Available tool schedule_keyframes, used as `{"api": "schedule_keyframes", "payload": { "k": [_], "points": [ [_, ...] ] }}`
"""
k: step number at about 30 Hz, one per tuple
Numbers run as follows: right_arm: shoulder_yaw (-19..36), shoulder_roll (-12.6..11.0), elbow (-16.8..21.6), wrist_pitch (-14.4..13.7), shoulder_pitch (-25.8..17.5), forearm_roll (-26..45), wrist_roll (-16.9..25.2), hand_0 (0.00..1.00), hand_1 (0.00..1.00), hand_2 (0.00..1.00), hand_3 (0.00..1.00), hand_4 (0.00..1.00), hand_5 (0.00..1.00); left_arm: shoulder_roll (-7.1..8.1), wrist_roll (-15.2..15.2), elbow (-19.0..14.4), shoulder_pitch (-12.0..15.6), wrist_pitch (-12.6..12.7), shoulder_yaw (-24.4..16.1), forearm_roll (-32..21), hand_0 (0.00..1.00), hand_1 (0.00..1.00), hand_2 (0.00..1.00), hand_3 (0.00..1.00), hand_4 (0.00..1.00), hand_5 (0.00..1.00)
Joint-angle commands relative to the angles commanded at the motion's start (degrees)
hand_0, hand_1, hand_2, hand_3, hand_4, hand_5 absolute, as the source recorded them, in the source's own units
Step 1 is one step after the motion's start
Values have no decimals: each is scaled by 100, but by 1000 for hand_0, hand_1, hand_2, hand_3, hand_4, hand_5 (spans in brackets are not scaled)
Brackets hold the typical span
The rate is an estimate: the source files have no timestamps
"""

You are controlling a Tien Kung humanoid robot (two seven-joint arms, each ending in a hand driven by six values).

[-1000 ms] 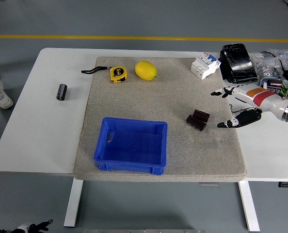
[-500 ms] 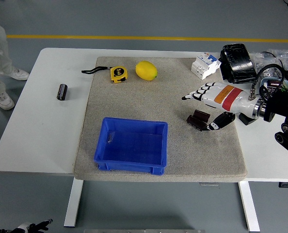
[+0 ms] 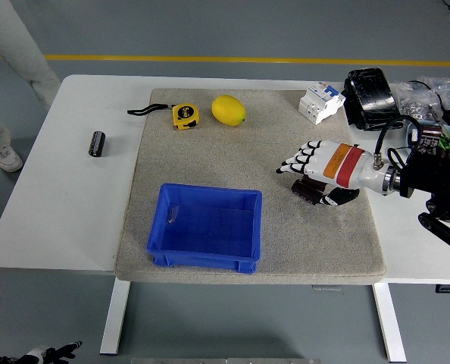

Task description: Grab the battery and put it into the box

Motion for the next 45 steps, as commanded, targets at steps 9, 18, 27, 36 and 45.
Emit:
{"api": "schedule_keyframes", "payload": {
  "k": [9, 18, 27, 36, 45],
  "points": [
    [-423, 98, -309, -68, 162, -57, -56, 825, 807, 852, 892, 817, 167, -2, 5, -4, -8, -2, -4, 12, 754, 742, 795, 650, 722, 646],
    [-831, 264, -681, -147, 299, -122, -98, 824, 807, 851, 900, 789, 145, -6, 3, -5, -34, -6, -14, 43, 755, 742, 794, 650, 722, 646],
    [-1144, 319, -893, -223, 430, -81, -83, 815, 801, 841, 882, 761, 124, -9, 10, -9, -69, -10, -37, 90, 754, 742, 795, 649, 723, 645],
    [-1336, 342, -1040, -359, 510, -27, -13, 739, 734, 780, 828, 750, 123, -16, 13, -9, -76, -11, -83, 160, 755, 743, 795, 650, 723, 643],
    [-1521, 340, -1034, -310, 652, -36, 3, 716, 712, 761, 817, 739, 114, -7, 23, -13, -72, -20, -84, 188, 754, 745, 797, 650, 724, 643]
  ]
}}
